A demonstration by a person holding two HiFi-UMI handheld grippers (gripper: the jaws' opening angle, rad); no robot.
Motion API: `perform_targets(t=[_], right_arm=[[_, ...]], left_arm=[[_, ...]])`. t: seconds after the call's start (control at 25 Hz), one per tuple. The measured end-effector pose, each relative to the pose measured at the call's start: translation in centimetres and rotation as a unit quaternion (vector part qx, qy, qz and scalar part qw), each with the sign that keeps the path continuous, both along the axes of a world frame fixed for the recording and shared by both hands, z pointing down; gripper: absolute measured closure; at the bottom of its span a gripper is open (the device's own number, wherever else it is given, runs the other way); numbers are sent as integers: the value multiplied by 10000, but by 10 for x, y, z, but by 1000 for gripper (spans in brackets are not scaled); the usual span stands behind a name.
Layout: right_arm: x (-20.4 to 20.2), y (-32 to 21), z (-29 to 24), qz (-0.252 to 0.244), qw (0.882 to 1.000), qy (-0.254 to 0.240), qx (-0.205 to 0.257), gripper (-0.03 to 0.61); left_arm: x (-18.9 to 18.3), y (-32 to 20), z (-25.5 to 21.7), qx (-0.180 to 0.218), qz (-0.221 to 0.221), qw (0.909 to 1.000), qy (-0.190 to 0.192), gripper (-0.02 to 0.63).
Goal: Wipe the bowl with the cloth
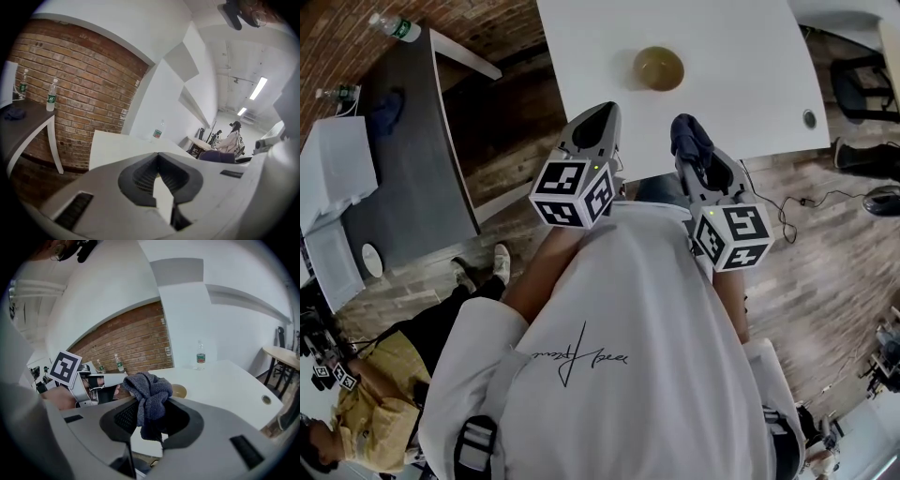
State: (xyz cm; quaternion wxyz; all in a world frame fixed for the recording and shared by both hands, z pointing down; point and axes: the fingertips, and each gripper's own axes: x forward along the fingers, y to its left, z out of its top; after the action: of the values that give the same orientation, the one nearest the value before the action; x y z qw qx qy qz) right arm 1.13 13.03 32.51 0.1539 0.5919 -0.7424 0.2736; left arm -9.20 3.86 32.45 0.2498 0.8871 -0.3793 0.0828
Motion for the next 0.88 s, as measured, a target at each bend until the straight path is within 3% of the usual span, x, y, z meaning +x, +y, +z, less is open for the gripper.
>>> perform_targets(t=[0.44,0.72,0.88], right_arm=[[39,-56,6,-372,9991,4,-186,468],[58,-85,30,-672,9959,-33,-610,468],[66,-98,47,-841,9932,69,-800,468]], left_arm=[[31,-47,13,-239,-297,9992,-114,621],[47,-70,49,-696,-526,9957,-324,620],[45,-81,73,-928,-882,9902,-550,618]])
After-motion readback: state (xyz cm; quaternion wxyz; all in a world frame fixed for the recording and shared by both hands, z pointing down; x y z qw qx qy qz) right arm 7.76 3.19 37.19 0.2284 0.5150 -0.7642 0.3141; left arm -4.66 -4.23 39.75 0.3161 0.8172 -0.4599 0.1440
